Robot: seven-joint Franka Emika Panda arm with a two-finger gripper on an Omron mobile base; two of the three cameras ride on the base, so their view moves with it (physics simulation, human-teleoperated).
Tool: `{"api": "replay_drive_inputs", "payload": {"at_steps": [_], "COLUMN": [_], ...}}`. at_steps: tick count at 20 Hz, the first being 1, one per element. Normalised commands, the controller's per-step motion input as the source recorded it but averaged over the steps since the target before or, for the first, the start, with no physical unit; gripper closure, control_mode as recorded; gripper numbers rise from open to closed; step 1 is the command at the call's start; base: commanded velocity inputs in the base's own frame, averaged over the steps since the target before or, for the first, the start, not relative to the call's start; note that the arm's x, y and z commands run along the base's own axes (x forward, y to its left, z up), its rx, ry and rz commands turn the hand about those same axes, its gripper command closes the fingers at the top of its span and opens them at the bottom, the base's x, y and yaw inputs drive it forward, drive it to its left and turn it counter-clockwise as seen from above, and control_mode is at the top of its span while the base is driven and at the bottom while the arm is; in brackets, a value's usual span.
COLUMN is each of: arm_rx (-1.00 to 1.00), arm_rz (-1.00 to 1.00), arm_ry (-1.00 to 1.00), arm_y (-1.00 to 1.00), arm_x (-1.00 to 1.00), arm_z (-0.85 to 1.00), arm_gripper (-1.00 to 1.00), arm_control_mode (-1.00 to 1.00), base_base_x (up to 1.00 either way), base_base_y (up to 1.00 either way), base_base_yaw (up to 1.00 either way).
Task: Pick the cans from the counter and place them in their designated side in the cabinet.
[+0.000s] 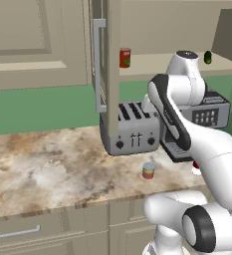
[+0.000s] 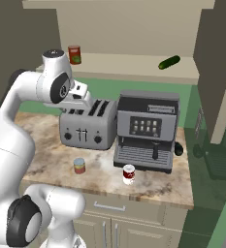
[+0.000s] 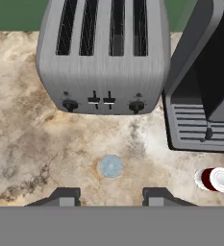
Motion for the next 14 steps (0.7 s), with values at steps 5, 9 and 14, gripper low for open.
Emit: {"api": "replay_drive_inputs", "payload": {"at_steps": [5,9,14], "arm_rx": [0.0,0.0,0.0], "arm_rz": [0.0,0.0,0.0], "arm_ry": [0.0,0.0,0.0], "arm_y": [0.03,0.0,0.0], "arm_x": [-0.04,-0.19,-0.22], "arm_z": [0.0,-0.04,-0.07], "arm_gripper": [-1.0,-1.0,-1.0], "arm_control_mode": [-1.0,-1.0,-1.0], "base_base_x": [0.0,0.0,0.0], "base_base_y": [0.0,0.0,0.0], "base_base_yaw": [0.0,0.0,0.0]}}
